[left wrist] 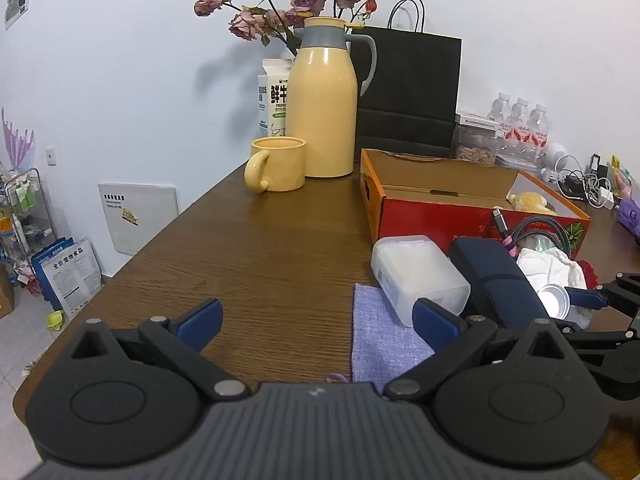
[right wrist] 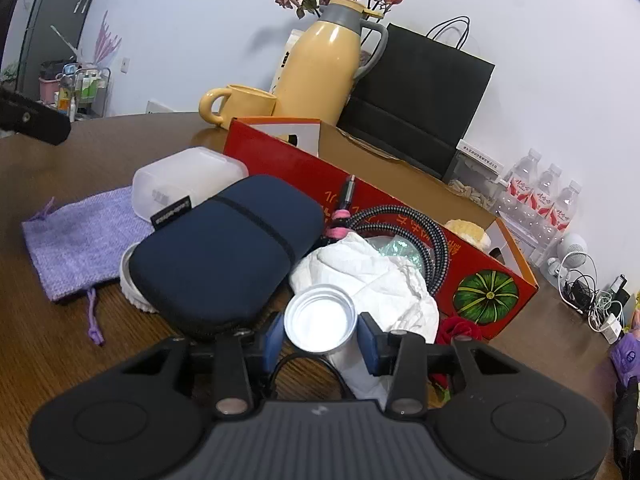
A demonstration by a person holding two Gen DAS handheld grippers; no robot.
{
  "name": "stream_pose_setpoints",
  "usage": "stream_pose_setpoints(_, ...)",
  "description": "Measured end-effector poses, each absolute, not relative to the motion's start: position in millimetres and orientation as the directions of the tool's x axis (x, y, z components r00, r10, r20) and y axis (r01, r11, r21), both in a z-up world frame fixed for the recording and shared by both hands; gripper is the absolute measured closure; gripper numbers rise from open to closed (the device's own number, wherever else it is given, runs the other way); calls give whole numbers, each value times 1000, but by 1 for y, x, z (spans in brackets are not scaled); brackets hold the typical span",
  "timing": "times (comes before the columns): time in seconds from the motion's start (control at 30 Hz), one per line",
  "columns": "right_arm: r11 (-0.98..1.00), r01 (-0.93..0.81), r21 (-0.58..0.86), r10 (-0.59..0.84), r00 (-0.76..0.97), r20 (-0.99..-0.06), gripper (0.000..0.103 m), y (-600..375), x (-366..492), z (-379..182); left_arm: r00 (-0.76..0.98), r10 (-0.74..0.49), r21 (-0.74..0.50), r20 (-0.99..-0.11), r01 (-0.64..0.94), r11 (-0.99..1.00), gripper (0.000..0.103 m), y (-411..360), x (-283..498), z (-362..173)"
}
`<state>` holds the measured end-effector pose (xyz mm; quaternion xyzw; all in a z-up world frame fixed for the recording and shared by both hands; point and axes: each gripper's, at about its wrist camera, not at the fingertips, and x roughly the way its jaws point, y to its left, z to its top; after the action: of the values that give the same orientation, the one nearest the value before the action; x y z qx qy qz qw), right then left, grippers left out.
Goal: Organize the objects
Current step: 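Grasp the white round lid on the white cloth with the right gripper, then grasp the translucent plastic box with the left gripper while the right holds the lid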
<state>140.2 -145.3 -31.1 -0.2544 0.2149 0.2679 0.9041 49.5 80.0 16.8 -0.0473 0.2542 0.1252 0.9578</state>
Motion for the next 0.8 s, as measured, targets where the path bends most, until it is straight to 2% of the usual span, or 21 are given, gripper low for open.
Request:
stream_pose_setpoints(0.23,733,-591,-335,388,769,-508,65,-150,139,-28,835,209,-30,-508,-260,965,0,79,51,13)
stream_pose_setpoints(0.47,808,-526,-267,393,817,-421,65,-171,136,-18,828,183,-29,-530,-234,972,0,70,63,7)
stream_pose_setpoints(0.57,828,-499,-256,388,839,-381,65,-177,133,-15,827,178,-29,-533,-229,973,0,66,76,8)
stream_pose_setpoints(0.8,853,-483,-198,392,843,-369,65,-188,138,-12,811,173,-50,-559,-241,969,0,57,122,8)
